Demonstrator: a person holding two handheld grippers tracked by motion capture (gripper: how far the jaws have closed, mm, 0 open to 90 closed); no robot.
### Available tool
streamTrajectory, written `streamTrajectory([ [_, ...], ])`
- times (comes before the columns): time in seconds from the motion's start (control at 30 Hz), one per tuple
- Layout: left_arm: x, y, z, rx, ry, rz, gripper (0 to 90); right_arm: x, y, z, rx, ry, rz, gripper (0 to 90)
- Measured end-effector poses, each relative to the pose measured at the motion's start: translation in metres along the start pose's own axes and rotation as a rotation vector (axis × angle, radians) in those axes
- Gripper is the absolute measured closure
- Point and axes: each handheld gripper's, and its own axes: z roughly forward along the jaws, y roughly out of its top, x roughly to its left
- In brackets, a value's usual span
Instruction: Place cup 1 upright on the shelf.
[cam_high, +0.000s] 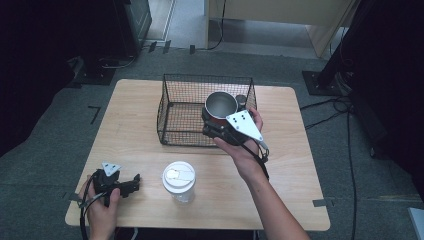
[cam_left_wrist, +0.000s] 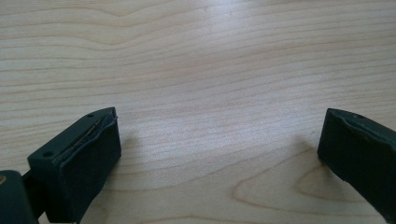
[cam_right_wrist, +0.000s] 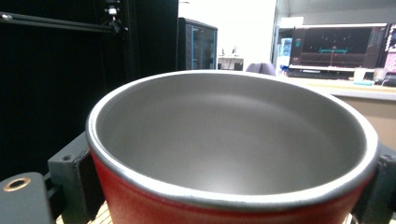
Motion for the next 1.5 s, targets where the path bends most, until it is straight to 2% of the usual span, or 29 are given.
streamTrajectory([
  [0.13,0.000,0.000,0.000,0.000,0.000,0.001,0.0,-0.007,-0.003,0.010,-0.007,-0.026,-0.007,7.3],
  [0.3,0.000,0.000,0.000,0.000,0.000,0.001,0.0,-0.015,-0.006,0.025,0.008,-0.048,0.015,7.3],
  [0.5,0.000,0.000,0.000,0.000,0.000,-0.001,0.0,-0.023,-0.013,0.046,0.016,-0.037,0.029,7.3],
  [0.63,0.000,0.000,0.000,0.000,0.000,0.000,0.0,-0.031,-0.017,0.060,0.014,-0.088,0.035,7.3],
  [0.7,0.000,0.000,0.000,0.000,0.000,0.000,0.0,-0.036,-0.018,0.067,0.014,-0.108,0.063,7.3],
  [0.8,0.000,0.000,0.000,0.000,0.000,0.001,0.0,-0.040,-0.022,0.077,0.020,-0.119,0.079,7.3],
  [1.03,0.000,0.000,0.000,0.000,0.000,0.002,0.0,-0.042,-0.035,0.096,0.063,-0.120,0.047,7.2],
  [1.27,0.000,0.000,0.000,0.000,0.000,0.000,0.0,-0.045,-0.048,0.111,0.117,-0.126,0.049,7.2],
  [1.5,0.000,0.000,0.000,0.000,0.000,0.000,0.0,-0.048,-0.067,0.122,0.203,-0.145,0.025,7.1],
])
